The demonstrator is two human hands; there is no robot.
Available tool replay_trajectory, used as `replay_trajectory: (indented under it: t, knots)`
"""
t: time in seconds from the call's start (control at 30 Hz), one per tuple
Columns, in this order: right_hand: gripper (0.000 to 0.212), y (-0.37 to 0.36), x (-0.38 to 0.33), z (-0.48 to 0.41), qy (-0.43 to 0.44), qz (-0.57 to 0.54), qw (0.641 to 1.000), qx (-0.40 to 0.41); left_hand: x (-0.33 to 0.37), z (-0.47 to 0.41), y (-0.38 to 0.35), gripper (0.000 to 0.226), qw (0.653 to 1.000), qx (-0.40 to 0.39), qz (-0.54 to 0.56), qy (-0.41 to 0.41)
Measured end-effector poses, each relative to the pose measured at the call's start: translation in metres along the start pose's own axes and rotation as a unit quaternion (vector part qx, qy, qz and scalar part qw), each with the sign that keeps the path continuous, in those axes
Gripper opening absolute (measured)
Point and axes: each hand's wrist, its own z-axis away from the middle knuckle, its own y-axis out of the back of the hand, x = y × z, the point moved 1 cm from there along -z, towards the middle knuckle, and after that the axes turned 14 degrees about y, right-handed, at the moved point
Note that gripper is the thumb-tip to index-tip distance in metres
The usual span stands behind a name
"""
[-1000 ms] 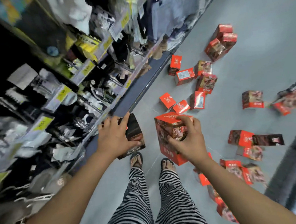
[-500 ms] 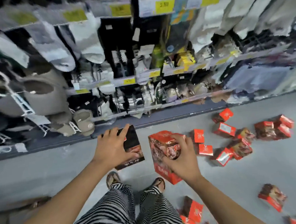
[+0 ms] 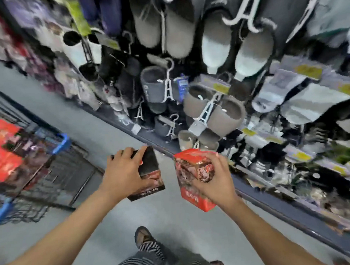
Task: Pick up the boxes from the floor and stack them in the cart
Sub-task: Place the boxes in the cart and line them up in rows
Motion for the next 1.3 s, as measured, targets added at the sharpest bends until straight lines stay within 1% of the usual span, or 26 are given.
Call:
replay_trajectory:
  t: [0.1, 0.3, 0.47, 0.57, 0.7, 0.8, 0.9, 1.0, 1.17, 1.23, 1.3]
  knots:
    - [0.065, -0.065, -0.049, -0.051, 0.059, -0.009, 0.997, -0.046, -0.079, -0.01, 0.015, 0.108, 0.998, 0.023, 0.015, 0.057]
    - [0.065, -0.168, -0.131, -0.116, 0.138, -0.066, 0.984, -0.093, -0.207, -0.012, 0.031, 0.112, 0.98, 0.039, 0.054, 0.187]
    - [0.063, -0.23, -0.182, -0.162, 0.178, -0.098, 0.968, -0.149, -0.284, -0.011, 0.036, 0.116, 0.955, 0.063, 0.081, 0.278]
    - [0.063, -0.267, -0.208, -0.196, 0.218, -0.109, 0.953, -0.18, -0.324, -0.014, 0.034, 0.118, 0.936, 0.071, 0.105, 0.329]
    - [0.061, -0.325, -0.238, -0.244, 0.256, -0.124, 0.93, -0.231, -0.368, -0.03, 0.019, 0.114, 0.912, 0.073, 0.11, 0.389]
    - [0.061, -0.376, -0.251, -0.276, 0.27, -0.142, 0.912, -0.274, -0.39, -0.045, 0.003, 0.111, 0.9, 0.036, 0.103, 0.422]
    - [0.059, -0.426, -0.259, -0.299, 0.255, -0.124, 0.902, -0.326, -0.412, -0.06, -0.02, 0.112, 0.886, 0.006, 0.098, 0.453]
    - [0.057, -0.473, -0.254, -0.314, 0.271, -0.106, 0.884, -0.367, -0.432, -0.069, -0.05, 0.113, 0.87, -0.03, 0.101, 0.482]
    - [0.06, -0.534, -0.232, -0.318, 0.289, -0.043, 0.853, -0.431, -0.457, -0.07, -0.1, 0.114, 0.848, -0.04, 0.115, 0.515]
    - [0.061, -0.555, -0.222, -0.315, 0.27, -0.024, 0.846, -0.459, -0.464, -0.07, -0.121, 0.113, 0.844, -0.04, 0.132, 0.518]
    - [0.062, -0.573, -0.209, -0.312, 0.23, -0.02, 0.839, -0.492, -0.47, -0.071, -0.14, 0.112, 0.849, -0.039, 0.145, 0.507]
